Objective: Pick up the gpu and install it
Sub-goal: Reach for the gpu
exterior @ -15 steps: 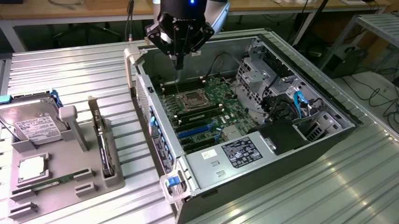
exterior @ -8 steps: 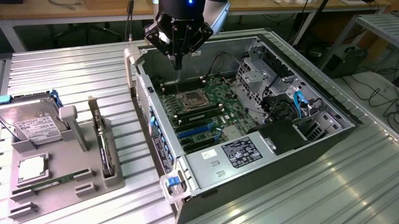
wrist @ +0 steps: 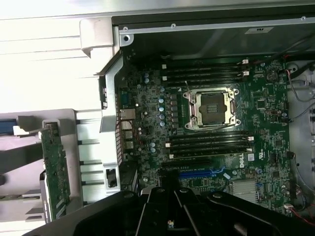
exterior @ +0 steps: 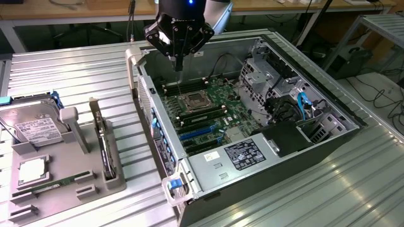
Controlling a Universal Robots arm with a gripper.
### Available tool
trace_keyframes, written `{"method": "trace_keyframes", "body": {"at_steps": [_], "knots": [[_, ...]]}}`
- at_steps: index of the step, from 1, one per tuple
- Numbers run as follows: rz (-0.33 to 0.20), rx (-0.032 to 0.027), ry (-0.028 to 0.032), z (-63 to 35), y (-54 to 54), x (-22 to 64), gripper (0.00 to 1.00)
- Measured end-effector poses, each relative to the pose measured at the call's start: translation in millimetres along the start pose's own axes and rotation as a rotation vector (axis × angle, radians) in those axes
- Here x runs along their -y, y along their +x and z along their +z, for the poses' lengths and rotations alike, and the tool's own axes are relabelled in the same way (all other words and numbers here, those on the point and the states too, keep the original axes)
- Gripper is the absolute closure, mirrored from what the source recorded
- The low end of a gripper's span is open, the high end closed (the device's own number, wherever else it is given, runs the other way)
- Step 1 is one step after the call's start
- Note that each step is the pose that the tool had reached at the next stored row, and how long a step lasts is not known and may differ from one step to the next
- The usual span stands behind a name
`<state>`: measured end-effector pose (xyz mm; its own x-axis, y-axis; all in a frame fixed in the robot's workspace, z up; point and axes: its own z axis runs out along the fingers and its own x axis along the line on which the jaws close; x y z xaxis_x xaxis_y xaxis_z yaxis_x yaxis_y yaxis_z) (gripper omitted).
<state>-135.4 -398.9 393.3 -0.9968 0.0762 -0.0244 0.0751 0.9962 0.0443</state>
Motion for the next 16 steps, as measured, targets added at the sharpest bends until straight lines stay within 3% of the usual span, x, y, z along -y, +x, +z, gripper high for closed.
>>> {"method": "trace_keyframes", "body": {"at_steps": [16], "knots": [[0.000,0.0000,0.0000,0.0,5.0,0.4,0.89]]}}
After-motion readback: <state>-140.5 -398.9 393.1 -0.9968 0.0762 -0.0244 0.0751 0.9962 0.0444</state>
